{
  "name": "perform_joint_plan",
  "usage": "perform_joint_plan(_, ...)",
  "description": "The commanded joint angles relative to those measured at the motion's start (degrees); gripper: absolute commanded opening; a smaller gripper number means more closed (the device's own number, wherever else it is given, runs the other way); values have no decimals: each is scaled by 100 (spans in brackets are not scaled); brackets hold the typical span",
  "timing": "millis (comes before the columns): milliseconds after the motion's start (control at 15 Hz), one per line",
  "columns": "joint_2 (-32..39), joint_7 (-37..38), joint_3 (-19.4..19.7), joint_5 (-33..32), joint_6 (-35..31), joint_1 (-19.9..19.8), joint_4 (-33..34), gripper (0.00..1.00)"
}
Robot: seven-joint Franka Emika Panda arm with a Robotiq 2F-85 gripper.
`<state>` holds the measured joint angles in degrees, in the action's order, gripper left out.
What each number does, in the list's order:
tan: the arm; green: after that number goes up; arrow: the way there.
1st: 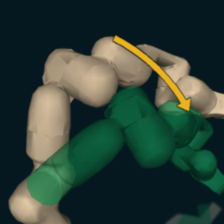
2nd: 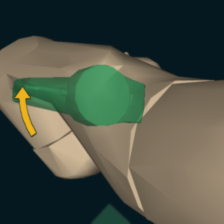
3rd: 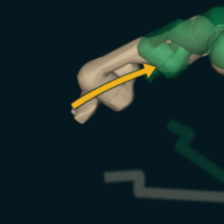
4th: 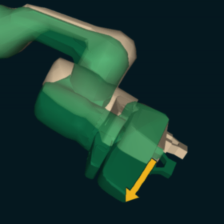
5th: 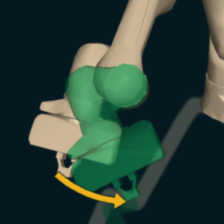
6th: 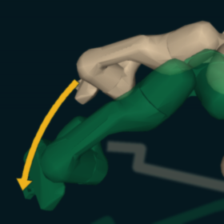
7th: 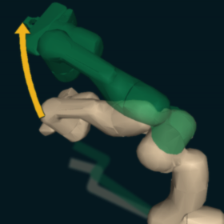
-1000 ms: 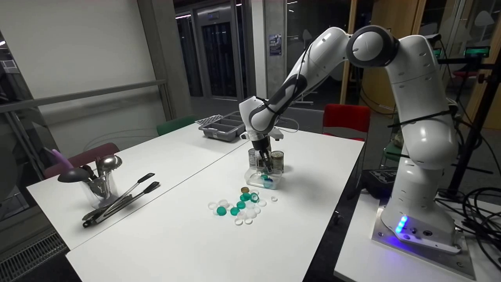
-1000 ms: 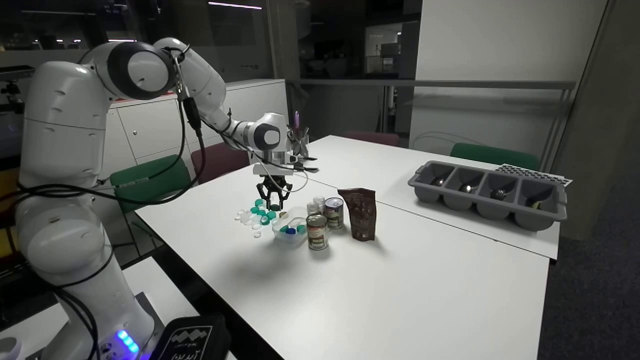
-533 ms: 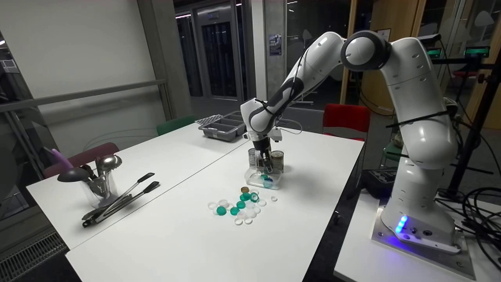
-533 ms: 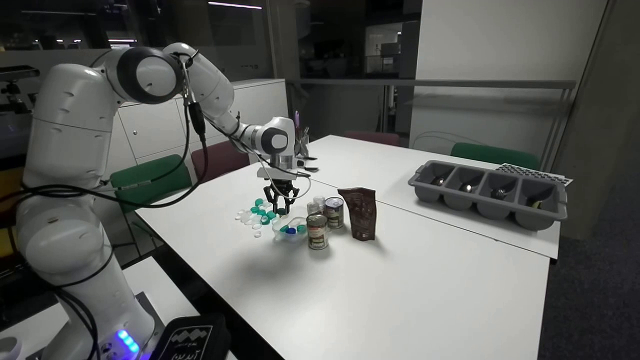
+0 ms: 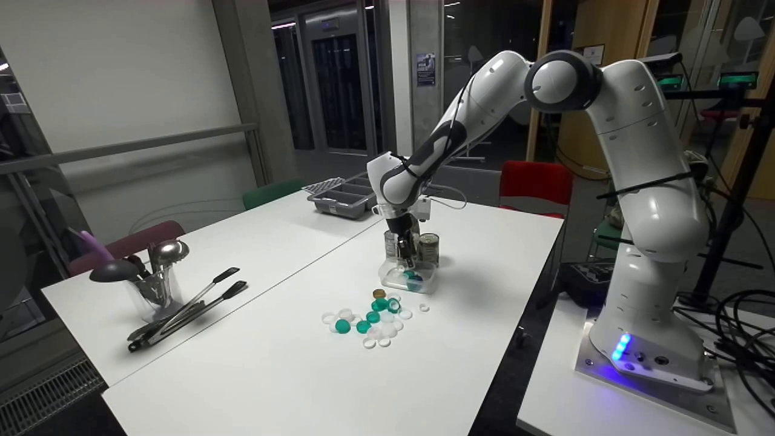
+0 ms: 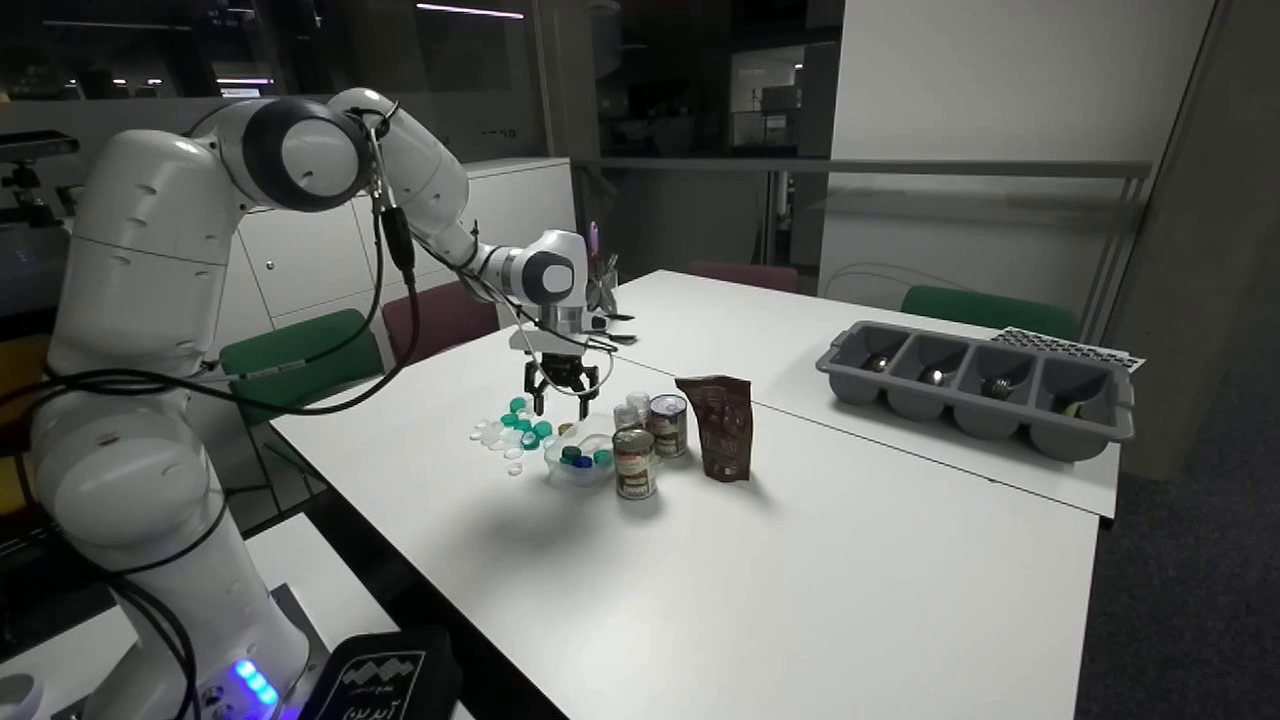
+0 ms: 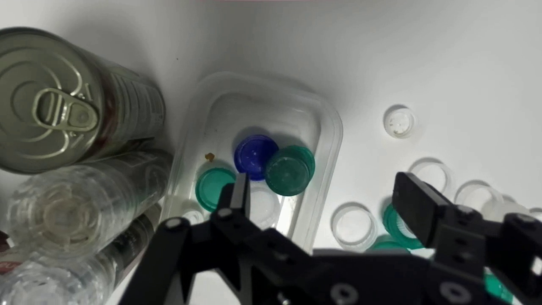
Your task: Put one blue cap in the transparent bowl
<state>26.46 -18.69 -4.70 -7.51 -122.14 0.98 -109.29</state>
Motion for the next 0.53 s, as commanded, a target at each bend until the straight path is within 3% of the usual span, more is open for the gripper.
perform_joint_plan(0,-252,92,-125,59,314,153,-69,100)
perform_joint_plan(200,-476,-65,-276,-259,475,423,-239,100)
perform_joint_plan(267,-129,12,-211,-95,321,308,7,100)
perform_joint_plan(467,-125,41,-239,-99,338,397,6,100)
